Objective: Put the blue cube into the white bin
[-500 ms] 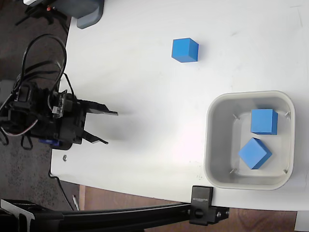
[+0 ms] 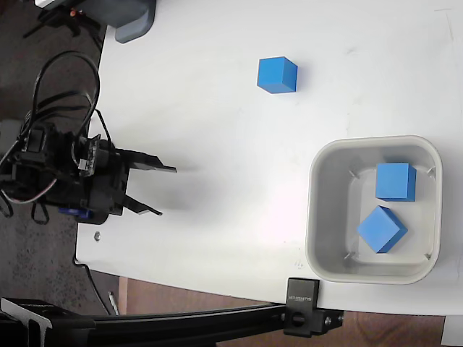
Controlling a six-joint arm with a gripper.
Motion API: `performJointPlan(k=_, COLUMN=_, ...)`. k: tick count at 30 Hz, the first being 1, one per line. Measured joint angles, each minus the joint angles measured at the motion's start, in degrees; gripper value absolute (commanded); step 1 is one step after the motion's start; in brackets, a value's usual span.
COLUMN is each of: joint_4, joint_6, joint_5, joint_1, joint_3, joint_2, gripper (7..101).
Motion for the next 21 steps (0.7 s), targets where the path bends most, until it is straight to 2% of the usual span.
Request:
performJointPlan(k=5, joint_4=0.4, joint_6=-0.3, joint_5=0.4, joint_1=0.0, joint_3=-0.8, joint_2=0.0, gripper=100.3)
performJointPlan(k=12, joint_4=2.6, joint_6=-0.6, joint_5=-0.7, joint_1=2.4, joint_3=-12.0, joint_2=-3.9, gripper=100.3)
performJointPlan(k=16, joint_4=-1.7, joint_6=0.4, joint_5=-2.6, joint_1=1.8, joint_3=-20.0, joint_2=-17.3, gripper=100.3)
performJointPlan(k=21, joint_4=-7.6, joint_6=2.1, joint_5=-0.7, joint_1=-3.1, joint_3=-32.1, joint_2=-35.2, gripper=100.3)
